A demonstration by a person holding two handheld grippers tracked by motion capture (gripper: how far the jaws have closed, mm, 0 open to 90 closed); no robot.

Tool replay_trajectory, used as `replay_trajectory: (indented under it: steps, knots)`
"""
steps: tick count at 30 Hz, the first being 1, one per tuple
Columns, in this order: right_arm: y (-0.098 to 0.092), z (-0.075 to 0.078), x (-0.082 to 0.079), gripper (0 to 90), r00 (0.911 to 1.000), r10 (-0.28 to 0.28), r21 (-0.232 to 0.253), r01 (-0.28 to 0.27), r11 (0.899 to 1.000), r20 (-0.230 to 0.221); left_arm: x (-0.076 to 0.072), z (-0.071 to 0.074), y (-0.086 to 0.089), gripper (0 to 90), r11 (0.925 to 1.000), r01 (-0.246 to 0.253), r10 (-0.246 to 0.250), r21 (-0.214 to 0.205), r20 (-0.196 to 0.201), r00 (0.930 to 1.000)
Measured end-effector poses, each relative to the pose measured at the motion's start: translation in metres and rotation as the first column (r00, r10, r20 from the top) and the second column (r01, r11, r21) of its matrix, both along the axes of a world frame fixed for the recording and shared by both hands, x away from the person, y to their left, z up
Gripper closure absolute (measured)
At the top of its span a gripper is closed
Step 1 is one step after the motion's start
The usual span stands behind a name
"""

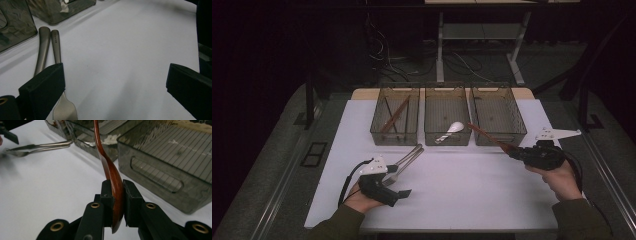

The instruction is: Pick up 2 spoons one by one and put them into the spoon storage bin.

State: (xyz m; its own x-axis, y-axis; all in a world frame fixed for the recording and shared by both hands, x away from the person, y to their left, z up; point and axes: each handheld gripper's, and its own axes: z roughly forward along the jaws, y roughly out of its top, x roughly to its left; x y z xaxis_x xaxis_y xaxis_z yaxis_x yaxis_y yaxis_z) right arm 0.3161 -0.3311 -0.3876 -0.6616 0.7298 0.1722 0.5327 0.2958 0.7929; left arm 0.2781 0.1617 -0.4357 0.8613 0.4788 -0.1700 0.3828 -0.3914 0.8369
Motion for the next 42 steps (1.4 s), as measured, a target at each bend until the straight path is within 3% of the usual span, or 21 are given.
replay_trajectory:
  steps: [6, 21, 33, 42]
  knots:
    - [0.010, 0.007, 0.010, 79.2, 0.9997, -0.026, -0.013, 0.026, 1.000, 0.004, 0.000, 0.000, 0.000, 1.4, 1.0000, 0.004, -0.004, -0.001, 0.001, 1.0000]
    - [0.040, 0.017, 0.038, 79.3, 0.9988, -0.030, -0.028, 0.032, 0.999, 0.039, 0.000, -0.001, -0.001, 1.4, 1.0000, 0.007, -0.007, 0.003, -0.002, 1.0000]
    - [0.069, 0.022, 0.065, 79.3, 0.9959, -0.082, -0.047, 0.084, 0.995, 0.038, 0.000, 0.000, 0.000, 1.4, 1.0000, 0.008, -0.008, -0.002, 0.000, 1.0000]
    - [0.099, 0.021, 0.092, 79.3, 0.9937, -0.111, -0.069, 0.112, 0.991, 0.010, 0.000, 0.000, 0.000, 1.4, 1.0000, 0.009, -0.009, 0.001, -0.001, 1.0000]
